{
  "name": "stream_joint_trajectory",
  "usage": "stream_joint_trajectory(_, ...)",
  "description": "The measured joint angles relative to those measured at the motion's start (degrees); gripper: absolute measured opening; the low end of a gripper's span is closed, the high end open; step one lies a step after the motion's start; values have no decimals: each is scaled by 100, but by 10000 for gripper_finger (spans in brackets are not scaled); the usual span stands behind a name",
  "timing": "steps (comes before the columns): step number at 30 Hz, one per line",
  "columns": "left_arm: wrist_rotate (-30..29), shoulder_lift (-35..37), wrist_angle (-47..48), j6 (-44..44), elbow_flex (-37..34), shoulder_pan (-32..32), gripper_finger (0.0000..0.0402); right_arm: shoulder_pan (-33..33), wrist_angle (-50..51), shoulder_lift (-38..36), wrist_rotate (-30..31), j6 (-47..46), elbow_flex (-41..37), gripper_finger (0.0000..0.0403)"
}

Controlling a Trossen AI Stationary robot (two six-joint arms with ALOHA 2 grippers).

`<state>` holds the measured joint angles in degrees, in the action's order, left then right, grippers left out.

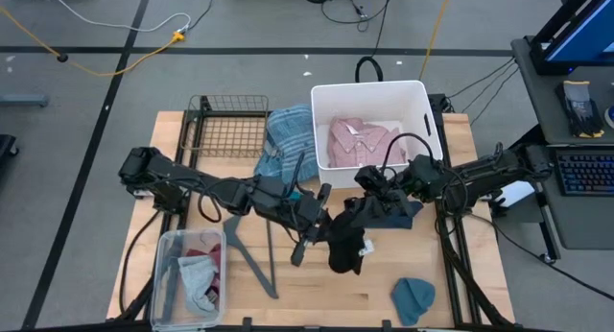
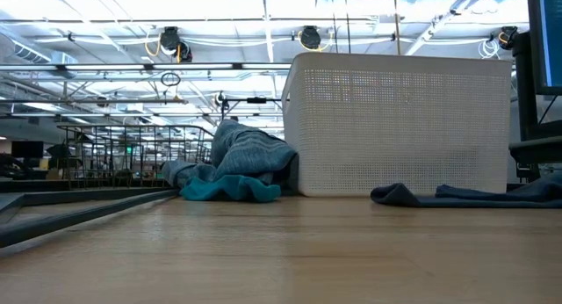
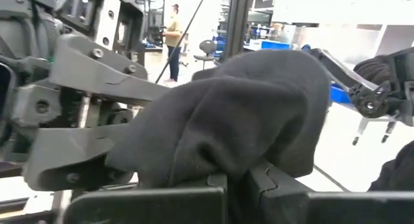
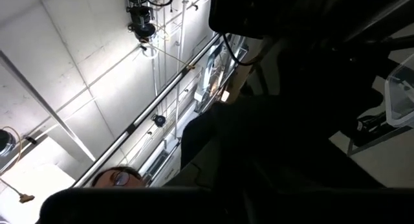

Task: Pick & Place Cloths
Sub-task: Put the black boxers into the transparent bin

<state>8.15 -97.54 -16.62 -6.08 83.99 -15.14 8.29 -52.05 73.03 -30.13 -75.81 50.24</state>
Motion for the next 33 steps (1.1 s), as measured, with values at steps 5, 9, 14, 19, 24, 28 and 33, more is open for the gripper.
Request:
stream_joint_trajectory(5, 43, 0, 4, -42, 0, -33, 1, 0, -18, 0, -26, 2, 0, 33)
stream_joint_trajectory(9, 43, 0, 9, -53, 0, -39, 1, 2, -24, 0, -153, 17, 0, 24)
stream_joint_trajectory(14, 42, 17, 174, -180, 1, -44, 0, 2, -33, -7, -168, 10, 0, 18)
stream_joint_trajectory(19, -355, 340, 1234, -472, 4, -124, 0, 2, -23, -86, -210, 15, 0, 31)
stream_joint_trajectory(24, -893, 721, 2004, -648, 4, -315, 0, 2, -66, -101, -325, 95, 0, 62)
stream_joint_trajectory(28, -1340, 1037, 2267, -661, 4, -510, 0, 2, -66, -101, -418, 146, 0, 96)
stream_joint_trajectory(33, -2143, 1383, 2673, -903, 4, -792, 0, 2, -48, -101, -472, 146, 0, 135)
